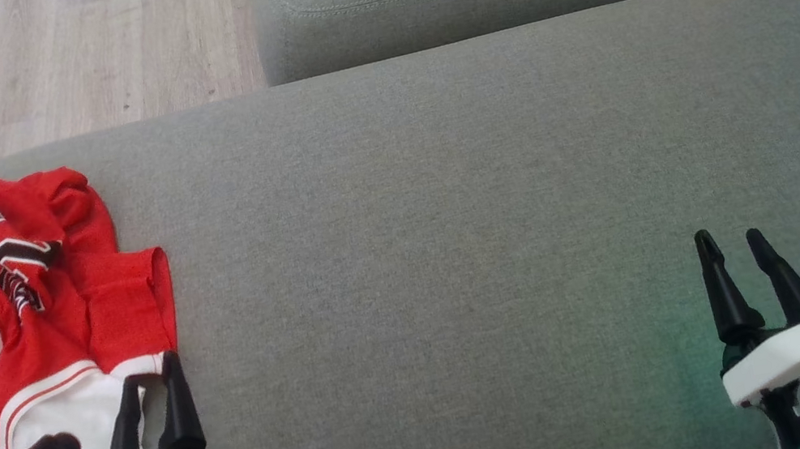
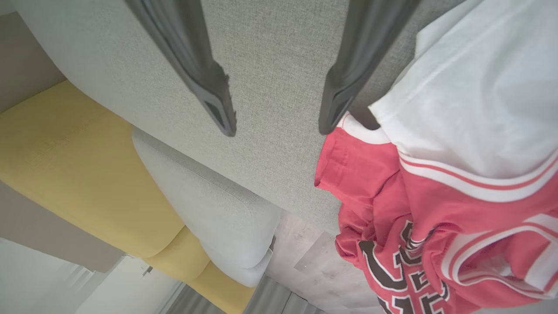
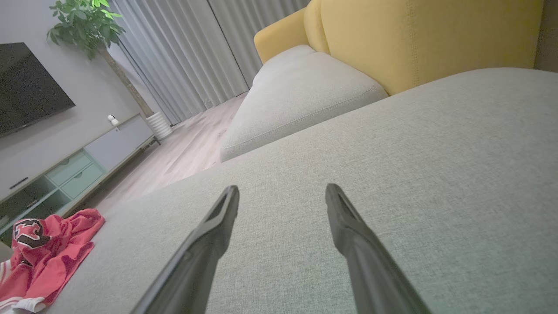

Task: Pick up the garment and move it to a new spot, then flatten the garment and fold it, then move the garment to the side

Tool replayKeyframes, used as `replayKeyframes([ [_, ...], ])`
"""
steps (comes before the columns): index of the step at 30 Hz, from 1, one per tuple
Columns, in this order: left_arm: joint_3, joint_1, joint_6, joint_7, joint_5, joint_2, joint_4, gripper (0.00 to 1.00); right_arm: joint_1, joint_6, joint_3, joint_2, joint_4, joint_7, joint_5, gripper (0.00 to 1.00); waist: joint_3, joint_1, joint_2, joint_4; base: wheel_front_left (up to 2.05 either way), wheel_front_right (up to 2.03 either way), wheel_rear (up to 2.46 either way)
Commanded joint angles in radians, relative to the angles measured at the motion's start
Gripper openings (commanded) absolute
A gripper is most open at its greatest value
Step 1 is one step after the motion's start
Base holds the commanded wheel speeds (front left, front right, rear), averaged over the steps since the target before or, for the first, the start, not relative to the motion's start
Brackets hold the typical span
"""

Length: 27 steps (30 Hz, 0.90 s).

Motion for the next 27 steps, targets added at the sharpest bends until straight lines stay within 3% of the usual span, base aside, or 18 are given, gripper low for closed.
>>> replayKeyframes([
  [1, 0.012, -0.047, 0.008, -0.018, 0.04, 0.02, -0.037, 1.0, -0.056, 0.0, 0.021, -0.025, -0.027, -0.019, -0.041, 1.0, 0.0, 0.0, 0.0, 0.0, 0.0, 0.0, 0.0],
  [27, -0.013, -0.04, 0.045, -0.094, 0.359, 0.041, 0.004, 1.0, -0.058, -0.001, 0.025, -0.023, 0.019, -0.096, -0.358, 1.0, 0.001, 0.0, 0.0, 0.01, 0.0, 0.0, 0.0],
])
